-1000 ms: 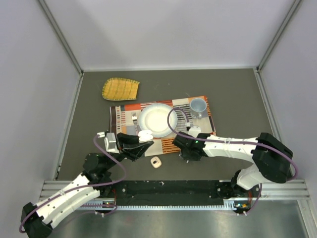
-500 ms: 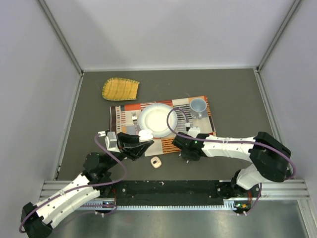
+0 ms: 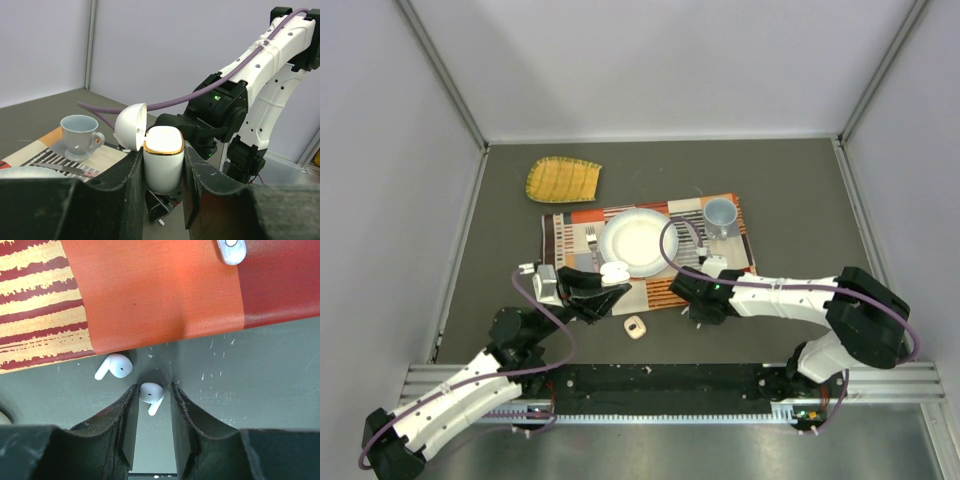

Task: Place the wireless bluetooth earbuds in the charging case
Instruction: Pick up the right earbud from the center of the board, then insert the right earbud into the right side groove of the charging case.

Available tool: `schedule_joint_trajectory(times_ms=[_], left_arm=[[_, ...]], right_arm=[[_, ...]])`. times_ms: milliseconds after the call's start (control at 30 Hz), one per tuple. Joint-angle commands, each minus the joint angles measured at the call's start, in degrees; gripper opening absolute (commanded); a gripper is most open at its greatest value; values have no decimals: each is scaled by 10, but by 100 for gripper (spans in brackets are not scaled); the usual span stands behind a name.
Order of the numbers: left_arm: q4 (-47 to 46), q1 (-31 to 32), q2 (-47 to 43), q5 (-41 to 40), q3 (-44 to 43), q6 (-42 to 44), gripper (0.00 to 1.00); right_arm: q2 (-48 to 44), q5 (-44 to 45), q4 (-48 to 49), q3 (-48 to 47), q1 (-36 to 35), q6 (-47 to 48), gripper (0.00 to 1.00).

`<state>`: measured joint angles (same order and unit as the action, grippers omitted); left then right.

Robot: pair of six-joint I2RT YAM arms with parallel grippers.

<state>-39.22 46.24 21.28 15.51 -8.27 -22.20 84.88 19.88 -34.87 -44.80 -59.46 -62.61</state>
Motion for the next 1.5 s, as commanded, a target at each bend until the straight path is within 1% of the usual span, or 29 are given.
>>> schedule_joint_trajectory(times_ms=[0, 100, 200, 367, 433, 567, 700, 833, 933, 967, 1067, 1100, 1167, 1200, 1267, 1300, 1333, 1367, 1433, 1467], left_arm=[[-18, 2, 3, -5, -24, -6, 0], [-16, 2, 4, -5, -25, -7, 0], [-16, 2, 6, -7, -25, -7, 0], [-16, 2, 9, -5, -26, -9, 0], [-15, 2, 10, -5, -26, -10, 0], [-15, 1, 11, -7, -25, -13, 0], [-15, 2, 12, -7, -25, -14, 0], [-14, 2, 11, -10, -25, -14, 0], [-14, 2, 13, -9, -26, -14, 0], [-15, 2, 15, -10, -25, -14, 0], [-16, 2, 17, -8, -28, -14, 0], [-16, 2, 17, -8, -28, -14, 0], [-16, 2, 17, -14, -28, -16, 0], [-16, 2, 17, -14, -28, -18, 0], [-16, 2, 18, -21, -28, -20, 0], [-16, 2, 19, -23, -28, -21, 0], [-17, 2, 22, -24, -28, -21, 0], [-16, 2, 22, -24, -31, -21, 0], [-14, 2, 26, -25, -32, -21, 0], [-14, 2, 28, -25, -34, -21, 0]], right_arm=[[-3, 16, 12, 16, 6, -8, 31], [-2, 16, 15, 16, 7, -7, 30], [-3, 17, 16, 16, 10, -6, 26], [-2, 13, 17, 16, 10, -4, 25], [-2, 13, 16, 16, 10, -1, 16], [-3, 12, 16, 11, 10, 20, 11], [-13, 19, 17, 9, 10, 36, 9], [-40, 31, 24, 15, 9, 48, 11], [-75, 33, 47, 25, 8, 66, 0], [-84, 37, 53, 27, 7, 68, 0], [-138, 67, 54, 28, 0, 70, 0], [-168, 74, 56, 27, -3, 74, 0], [-204, 126, 63, 28, -22, 86, 0], [-240, 168, 79, 29, -34, 95, 0], [-270, 204, 96, 31, -58, 114, 0], [-299, 230, 110, 29, -63, 135, 0], [-310, 239, 124, 25, -73, 150, 0], [-320, 247, 139, 23, -79, 196, 0], [-341, 292, 161, 6, -106, 225, 0], [-345, 307, 172, 1, -114, 267, 0]])
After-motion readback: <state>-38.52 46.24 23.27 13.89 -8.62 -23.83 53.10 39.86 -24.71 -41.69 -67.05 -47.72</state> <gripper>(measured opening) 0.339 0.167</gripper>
